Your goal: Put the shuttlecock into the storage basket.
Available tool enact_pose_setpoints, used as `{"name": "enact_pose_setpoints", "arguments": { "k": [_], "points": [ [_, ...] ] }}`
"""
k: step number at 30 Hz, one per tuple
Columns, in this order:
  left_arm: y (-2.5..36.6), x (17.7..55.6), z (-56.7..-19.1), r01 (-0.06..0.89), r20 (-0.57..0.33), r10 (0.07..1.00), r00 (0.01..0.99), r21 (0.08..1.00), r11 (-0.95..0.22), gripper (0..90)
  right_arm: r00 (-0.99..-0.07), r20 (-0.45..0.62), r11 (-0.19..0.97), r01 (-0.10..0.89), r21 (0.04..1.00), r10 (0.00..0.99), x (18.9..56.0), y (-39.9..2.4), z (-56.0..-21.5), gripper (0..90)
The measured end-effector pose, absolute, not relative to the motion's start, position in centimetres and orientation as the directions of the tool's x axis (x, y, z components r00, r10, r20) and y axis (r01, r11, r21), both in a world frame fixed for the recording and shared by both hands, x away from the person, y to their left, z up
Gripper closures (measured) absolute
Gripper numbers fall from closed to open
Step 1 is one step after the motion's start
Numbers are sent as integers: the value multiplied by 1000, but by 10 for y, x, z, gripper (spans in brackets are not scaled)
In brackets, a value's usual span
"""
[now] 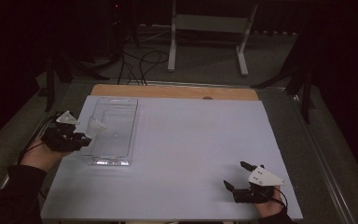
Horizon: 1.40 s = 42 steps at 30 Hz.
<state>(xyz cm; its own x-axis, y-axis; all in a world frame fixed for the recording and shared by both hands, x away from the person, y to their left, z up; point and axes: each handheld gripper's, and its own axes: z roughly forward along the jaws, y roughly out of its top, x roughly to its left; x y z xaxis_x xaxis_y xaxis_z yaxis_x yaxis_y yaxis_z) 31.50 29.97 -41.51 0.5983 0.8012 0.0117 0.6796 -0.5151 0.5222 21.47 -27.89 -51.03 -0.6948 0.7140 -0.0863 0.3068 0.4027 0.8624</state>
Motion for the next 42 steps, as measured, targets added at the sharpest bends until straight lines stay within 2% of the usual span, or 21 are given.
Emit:
{"name": "enact_pose_setpoints", "arguments": {
  "k": [11,29,40,42],
  "points": [
    [297,320,-430,703,3,794,608,463,-540,664,-695,-88,406,308,861,713,215,-279,-510,91],
    [288,329,-441,716,36,779,626,370,-593,663,-698,-88,410,310,858,710,215,-279,-511,91],
    [286,331,-443,718,44,779,626,357,-597,655,-696,-92,413,309,857,712,215,-279,-511,91],
    [286,332,-442,723,39,786,617,368,-585,577,-693,-89,407,310,859,715,215,-279,-511,91]
  ]
}}
